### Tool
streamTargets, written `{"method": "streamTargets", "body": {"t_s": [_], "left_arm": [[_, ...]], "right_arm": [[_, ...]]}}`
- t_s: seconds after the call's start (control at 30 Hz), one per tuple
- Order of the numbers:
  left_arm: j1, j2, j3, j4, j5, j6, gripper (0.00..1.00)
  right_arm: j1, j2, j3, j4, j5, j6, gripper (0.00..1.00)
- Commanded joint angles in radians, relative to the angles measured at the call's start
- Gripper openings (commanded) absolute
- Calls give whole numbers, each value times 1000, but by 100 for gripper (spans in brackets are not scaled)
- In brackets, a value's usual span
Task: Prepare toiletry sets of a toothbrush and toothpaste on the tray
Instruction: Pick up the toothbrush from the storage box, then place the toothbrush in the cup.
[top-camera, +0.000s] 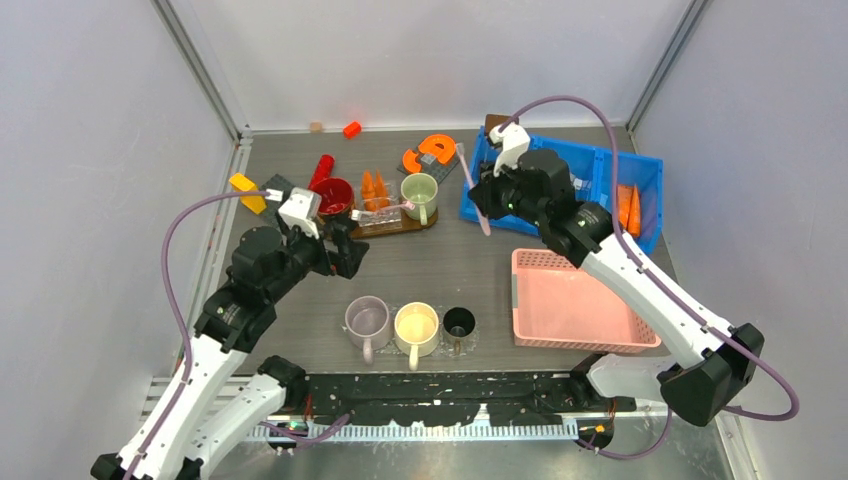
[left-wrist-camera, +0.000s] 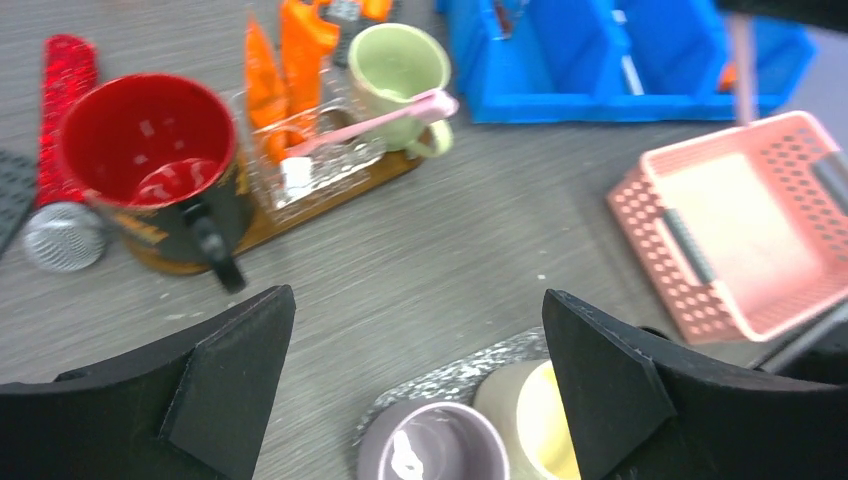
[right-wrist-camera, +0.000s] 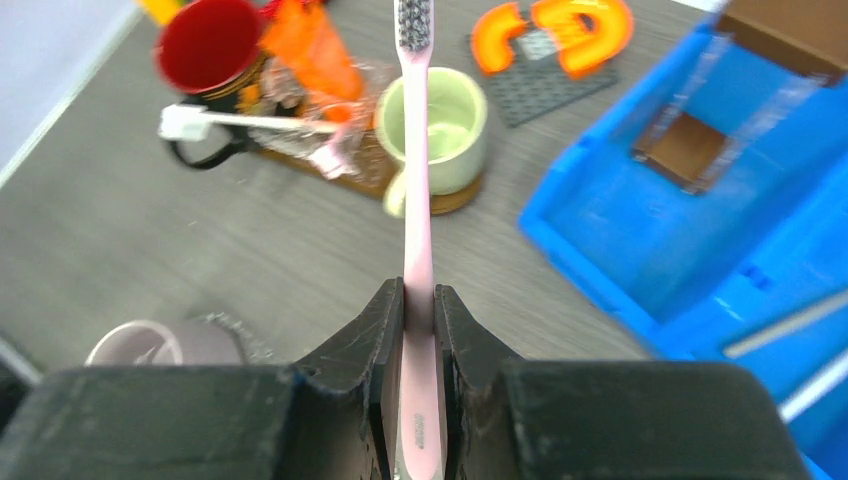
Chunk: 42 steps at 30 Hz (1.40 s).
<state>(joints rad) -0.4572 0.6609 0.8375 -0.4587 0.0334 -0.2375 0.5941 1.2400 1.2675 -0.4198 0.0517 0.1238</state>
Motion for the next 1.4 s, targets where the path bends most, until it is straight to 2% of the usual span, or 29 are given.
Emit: {"method": "streamTargets", "body": {"t_s": [0.0, 0.2, 0.5, 0.63, 0.77, 0.97, 1.03, 1.27, 1.3, 1.33, 1.37], "left_arm": [[-1, 50, 57, 125, 228, -97, 98], [-1, 135, 41, 310, 397, -206, 99], [-1, 253, 12, 754, 557, -459, 93], [-2, 325, 29, 838, 586, -534, 89], [-3, 380, 44, 885, 586, -572, 81], [-5, 440, 50, 976, 608, -629, 63], [-6, 451, 51, 996, 623, -643, 53], [-11, 440, 43, 1004, 640, -637, 5], [-11, 436, 42, 999, 638, -630, 0], [-11, 432, 41, 989, 638, -621, 0], [-11, 425, 41, 968, 635, -606, 0]], "right_arm": [[45, -50, -64, 157, -202, 14, 1], [83, -75, -140, 267, -338, 56, 1], [106, -83, -201, 401, -471, 135, 1], [109, -88, -223, 477, -512, 177, 1], [115, -85, -230, 511, -533, 194, 1], [122, -77, -239, 541, -550, 207, 1], [123, -75, -242, 545, -550, 210, 1], [124, -69, -245, 556, -543, 215, 1], [124, -69, -247, 558, -541, 216, 2], [124, -70, -247, 559, -537, 218, 4], [124, -71, -248, 559, -535, 219, 11]]}}
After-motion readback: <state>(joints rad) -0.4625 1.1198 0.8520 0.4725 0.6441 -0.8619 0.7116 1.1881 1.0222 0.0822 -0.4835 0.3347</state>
